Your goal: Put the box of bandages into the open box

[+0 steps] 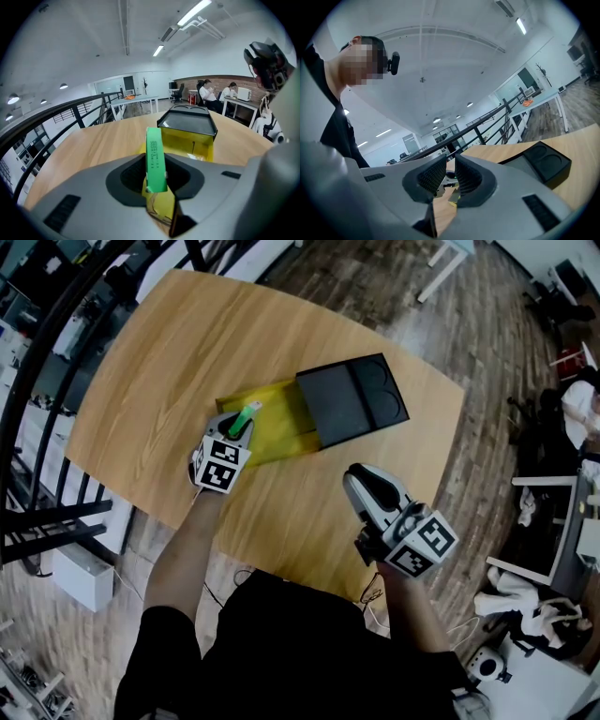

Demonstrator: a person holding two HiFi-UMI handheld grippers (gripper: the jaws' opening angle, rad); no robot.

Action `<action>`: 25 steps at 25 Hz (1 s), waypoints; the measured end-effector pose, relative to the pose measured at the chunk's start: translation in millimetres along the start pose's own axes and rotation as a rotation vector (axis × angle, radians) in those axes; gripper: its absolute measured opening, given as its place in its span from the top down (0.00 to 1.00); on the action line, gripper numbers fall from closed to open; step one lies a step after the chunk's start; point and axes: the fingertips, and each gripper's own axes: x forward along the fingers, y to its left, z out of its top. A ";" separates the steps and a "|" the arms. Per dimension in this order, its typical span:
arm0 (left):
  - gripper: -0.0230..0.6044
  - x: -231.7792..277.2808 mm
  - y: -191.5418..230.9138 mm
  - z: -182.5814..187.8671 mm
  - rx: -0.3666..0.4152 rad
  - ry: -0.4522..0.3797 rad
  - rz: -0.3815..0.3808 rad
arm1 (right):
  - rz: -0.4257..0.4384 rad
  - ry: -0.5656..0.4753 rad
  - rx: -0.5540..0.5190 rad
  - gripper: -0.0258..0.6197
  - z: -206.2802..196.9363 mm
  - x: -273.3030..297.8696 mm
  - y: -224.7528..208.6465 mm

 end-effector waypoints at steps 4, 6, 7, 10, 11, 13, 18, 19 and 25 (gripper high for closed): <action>0.77 0.8 -12.0 0.3 -0.005 0.013 -0.040 | 0.003 -0.007 0.005 0.85 1.5 -2.5 1.1; 0.71 -2.2 -20.0 -0.5 -0.017 0.019 -0.063 | 0.007 -0.010 0.003 0.85 3.4 -3.2 4.2; 0.69 -4.8 -23.5 -0.2 -0.026 0.017 -0.071 | 0.009 -0.012 0.001 0.85 4.4 -3.8 6.2; 0.67 -16.9 -31.2 5.0 -0.065 -0.014 -0.083 | 0.020 -0.019 -0.006 0.85 5.5 -7.1 12.9; 0.67 -21.8 -32.9 7.6 -0.073 -0.026 -0.083 | 0.025 -0.021 -0.008 0.85 5.5 -8.5 15.3; 0.66 -31.6 -35.4 13.2 -0.080 -0.047 -0.085 | 0.034 -0.025 -0.010 0.85 6.1 -11.2 20.3; 0.66 -57.4 -35.7 20.1 -0.094 -0.081 -0.087 | 0.055 -0.038 -0.020 0.85 7.6 -14.1 36.8; 0.66 -62.9 -35.4 21.4 -0.104 -0.090 -0.083 | 0.060 -0.041 -0.023 0.85 8.4 -15.2 40.4; 0.70 -110.8 -37.5 37.2 -0.180 -0.186 -0.051 | 0.095 -0.062 -0.058 0.86 15.1 -26.9 62.6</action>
